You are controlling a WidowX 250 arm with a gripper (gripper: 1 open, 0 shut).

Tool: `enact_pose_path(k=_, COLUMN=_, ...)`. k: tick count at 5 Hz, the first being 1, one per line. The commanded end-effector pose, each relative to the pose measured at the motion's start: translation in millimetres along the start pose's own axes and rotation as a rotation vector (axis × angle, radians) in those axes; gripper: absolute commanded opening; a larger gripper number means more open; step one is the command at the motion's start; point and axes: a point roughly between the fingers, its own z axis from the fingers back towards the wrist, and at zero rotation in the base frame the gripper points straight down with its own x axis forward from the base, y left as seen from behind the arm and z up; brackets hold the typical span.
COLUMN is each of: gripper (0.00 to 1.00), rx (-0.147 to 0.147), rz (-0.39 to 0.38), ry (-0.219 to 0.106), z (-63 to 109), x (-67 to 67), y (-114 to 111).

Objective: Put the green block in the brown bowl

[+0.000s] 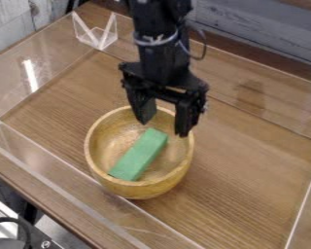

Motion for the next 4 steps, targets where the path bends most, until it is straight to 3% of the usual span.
enact_pose_path(k=1, gripper=1.0, rx=-0.019, rz=0.001, ry=-0.084, z=37.2, x=17.2, y=0.2)
enact_pose_path(k=2, gripper=1.0, rx=-0.03, rz=-0.005, ry=-0.119, z=69.5, x=16.9, y=1.2)
enact_pose_path(k=3, gripper=1.0, rx=-0.028, rz=-0.029, ry=-0.161, z=83.7, x=21.8, y=-11.0)
enact_pose_path(k=4, gripper=1.0, rx=-0.022, rz=-0.055, ry=-0.186, z=87.4, x=29.4, y=-12.3)
